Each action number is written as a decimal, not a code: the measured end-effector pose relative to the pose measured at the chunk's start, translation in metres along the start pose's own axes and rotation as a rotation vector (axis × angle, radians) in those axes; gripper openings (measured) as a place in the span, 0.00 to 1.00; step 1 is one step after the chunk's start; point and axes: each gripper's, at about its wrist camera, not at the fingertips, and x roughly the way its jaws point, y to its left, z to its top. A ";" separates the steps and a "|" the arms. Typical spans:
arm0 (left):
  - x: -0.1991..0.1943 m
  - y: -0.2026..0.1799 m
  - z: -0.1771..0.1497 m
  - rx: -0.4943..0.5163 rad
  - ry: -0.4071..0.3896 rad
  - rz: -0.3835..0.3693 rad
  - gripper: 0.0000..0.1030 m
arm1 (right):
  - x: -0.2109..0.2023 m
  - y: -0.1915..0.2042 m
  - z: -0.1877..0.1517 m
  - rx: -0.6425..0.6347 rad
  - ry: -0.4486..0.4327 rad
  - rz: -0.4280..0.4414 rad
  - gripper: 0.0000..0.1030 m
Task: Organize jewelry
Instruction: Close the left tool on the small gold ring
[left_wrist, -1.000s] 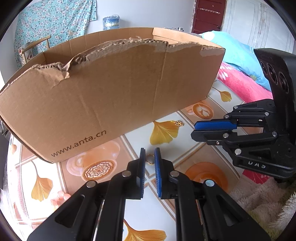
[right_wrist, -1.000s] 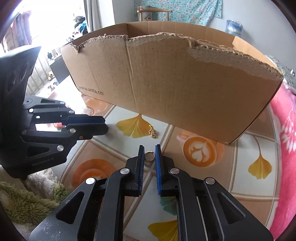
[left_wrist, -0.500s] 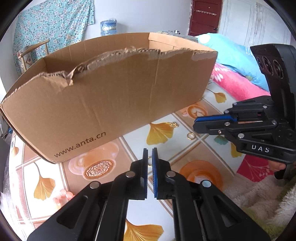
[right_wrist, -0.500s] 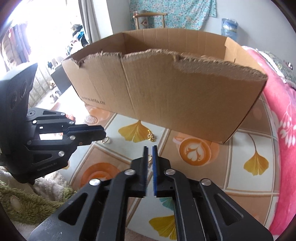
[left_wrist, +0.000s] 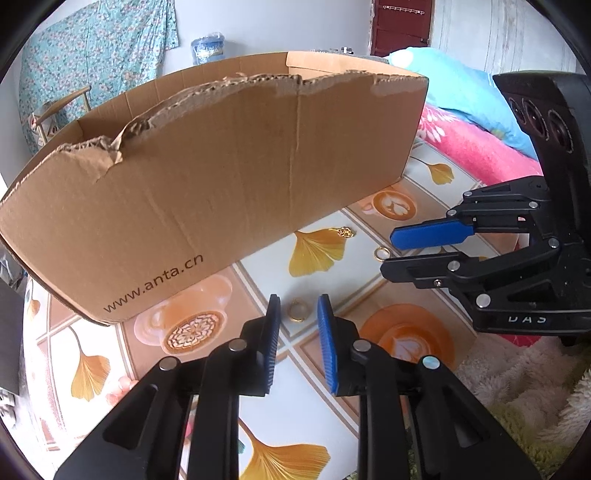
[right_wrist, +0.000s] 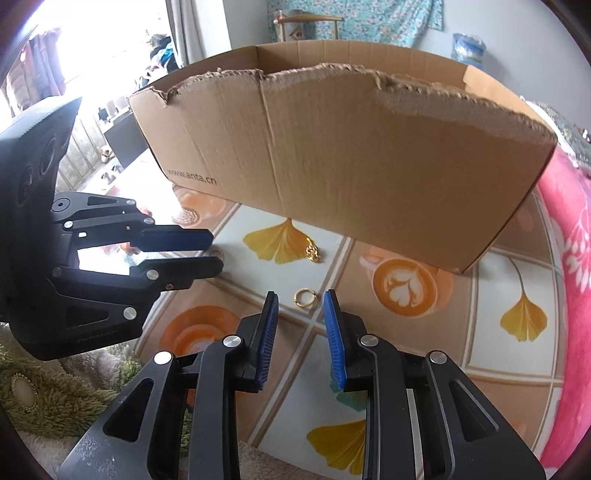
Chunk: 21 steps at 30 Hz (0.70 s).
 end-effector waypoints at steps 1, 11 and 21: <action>0.000 0.000 0.000 0.005 0.001 0.002 0.19 | 0.000 0.000 0.000 0.002 -0.001 0.001 0.24; 0.001 0.001 0.001 0.039 0.004 0.011 0.10 | 0.006 0.005 -0.001 -0.024 -0.009 -0.008 0.24; 0.000 0.000 0.002 0.055 -0.006 0.018 0.00 | 0.012 0.006 0.002 -0.017 -0.014 -0.004 0.08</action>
